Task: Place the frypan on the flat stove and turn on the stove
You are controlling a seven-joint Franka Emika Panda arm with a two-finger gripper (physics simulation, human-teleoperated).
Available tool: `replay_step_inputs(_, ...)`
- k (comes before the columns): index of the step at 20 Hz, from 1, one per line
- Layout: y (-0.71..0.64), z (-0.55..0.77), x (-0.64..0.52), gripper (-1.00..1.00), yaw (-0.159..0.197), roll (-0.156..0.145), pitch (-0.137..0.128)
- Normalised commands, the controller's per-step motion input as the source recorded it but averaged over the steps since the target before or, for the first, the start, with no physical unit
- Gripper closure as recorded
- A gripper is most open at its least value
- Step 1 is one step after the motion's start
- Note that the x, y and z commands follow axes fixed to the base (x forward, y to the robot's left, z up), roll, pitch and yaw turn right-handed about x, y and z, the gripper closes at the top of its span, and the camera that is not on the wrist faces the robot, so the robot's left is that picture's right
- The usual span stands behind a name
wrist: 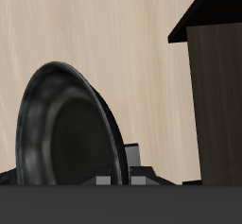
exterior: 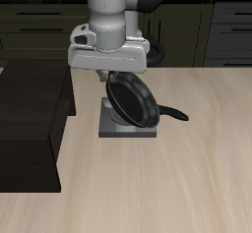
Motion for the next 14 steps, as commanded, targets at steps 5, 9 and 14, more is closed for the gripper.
replay_step_inputs(5,-0.03,0.04,-0.25,1.0,-0.003,0.013,0.021)
replay_step_inputs(9,-0.06,-0.04,-0.18,1.0,0.038,0.003,0.012)
replay_step_inputs(14,0.0,-0.01,-0.16,1.0,0.006,0.01,-0.002)
